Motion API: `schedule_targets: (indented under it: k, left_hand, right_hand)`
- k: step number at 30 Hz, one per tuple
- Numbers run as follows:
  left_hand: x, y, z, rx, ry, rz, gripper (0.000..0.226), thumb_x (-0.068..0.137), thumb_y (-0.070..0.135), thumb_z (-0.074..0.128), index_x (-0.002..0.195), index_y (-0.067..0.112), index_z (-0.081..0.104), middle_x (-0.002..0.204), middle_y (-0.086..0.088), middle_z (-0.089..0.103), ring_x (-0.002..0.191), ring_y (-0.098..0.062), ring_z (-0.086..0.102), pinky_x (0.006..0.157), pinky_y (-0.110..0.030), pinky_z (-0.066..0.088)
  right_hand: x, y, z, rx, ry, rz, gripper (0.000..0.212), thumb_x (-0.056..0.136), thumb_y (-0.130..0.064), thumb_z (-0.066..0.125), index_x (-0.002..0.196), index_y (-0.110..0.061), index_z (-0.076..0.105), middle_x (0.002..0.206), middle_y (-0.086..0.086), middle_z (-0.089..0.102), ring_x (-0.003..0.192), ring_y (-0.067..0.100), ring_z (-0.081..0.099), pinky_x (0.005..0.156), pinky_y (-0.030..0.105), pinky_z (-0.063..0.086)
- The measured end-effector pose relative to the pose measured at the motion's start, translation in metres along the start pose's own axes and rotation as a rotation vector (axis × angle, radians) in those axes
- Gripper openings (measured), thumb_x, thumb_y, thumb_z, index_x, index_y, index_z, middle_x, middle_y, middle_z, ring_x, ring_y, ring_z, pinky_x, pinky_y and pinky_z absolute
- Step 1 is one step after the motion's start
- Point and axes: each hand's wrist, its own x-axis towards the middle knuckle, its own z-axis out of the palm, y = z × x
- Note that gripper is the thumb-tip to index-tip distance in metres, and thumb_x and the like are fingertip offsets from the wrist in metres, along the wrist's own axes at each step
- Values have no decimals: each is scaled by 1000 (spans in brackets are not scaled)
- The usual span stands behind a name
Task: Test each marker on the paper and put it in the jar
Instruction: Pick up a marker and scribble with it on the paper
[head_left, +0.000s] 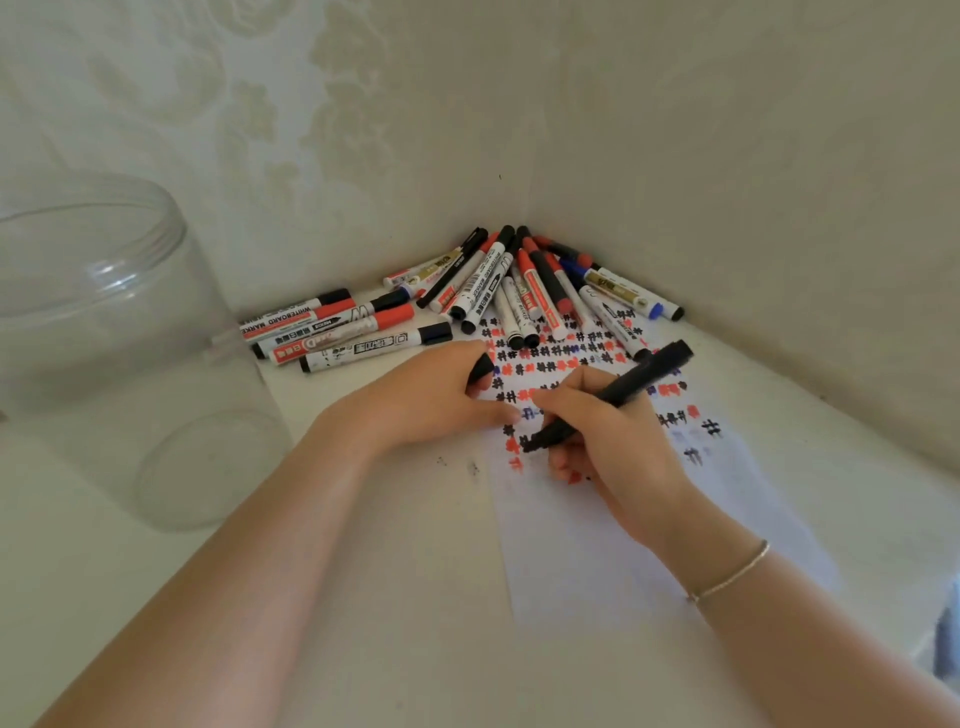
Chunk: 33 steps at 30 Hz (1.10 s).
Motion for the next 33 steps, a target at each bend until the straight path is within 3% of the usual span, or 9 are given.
schedule_targets:
  k: [5, 12, 16, 18, 20, 27, 33]
  left_hand:
    - [0, -4, 0, 1, 5, -30, 49, 68, 55, 75, 77, 23, 39, 74, 7, 38, 63, -10, 32, 57, -24, 30]
    - [7, -3, -1, 79, 36, -28, 44, 75, 56, 69, 78, 24, 38, 77, 6, 42, 64, -8, 35, 58, -25, 31]
    - [6, -4, -3, 89, 13, -17, 44, 74, 57, 70, 77, 27, 38, 83, 6, 48, 71, -8, 43, 62, -26, 38]
    - [3, -3, -5, 83, -6, -36, 48, 69, 61, 72, 74, 29, 38, 78, 8, 45, 67, -8, 40, 57, -25, 33]
    - [-1, 0, -7, 78, -55, -53, 53, 61, 64, 76, 72, 29, 38, 73, 9, 40, 63, -8, 34, 56, -25, 27]
    - [-7, 2, -11, 96, -147, -85, 57, 52, 64, 80, 75, 31, 40, 77, 11, 46, 67, -8, 39, 58, -25, 31]
    - [-7, 2, -12, 90, -157, -91, 57, 53, 64, 80, 75, 31, 40, 77, 12, 44, 67, -7, 38, 57, -25, 29]
  right_hand:
    - [3, 1, 1, -86, 21, -48, 24, 84, -5, 66, 65, -6, 51, 52, 13, 55, 39, 19, 52, 48, 33, 44]
    - [4, -3, 3, -96, 59, -40, 29, 83, -1, 64, 61, -6, 46, 47, 9, 46, 34, 18, 43, 39, 26, 39]
    - [-2, 11, 4, -222, 110, -101, 28, 78, -2, 65, 65, 4, 42, 56, 11, 39, 47, 19, 35, 42, 21, 31]
    - [-3, 13, 5, -246, 129, -140, 28, 76, -1, 65, 67, 9, 41, 57, 11, 39, 50, 19, 34, 42, 20, 29]
    - [-4, 12, 6, -235, 138, -143, 26, 76, 1, 63, 68, 11, 41, 56, 12, 40, 46, 17, 33, 40, 17, 28]
    - [-9, 11, 11, -231, 136, -132, 26, 77, -1, 65, 65, 10, 44, 41, 4, 45, 31, 10, 38, 35, 14, 32]
    - [-8, 13, 12, -298, 184, -164, 22, 76, -1, 64, 71, 12, 46, 57, 13, 46, 44, 11, 37, 38, 16, 33]
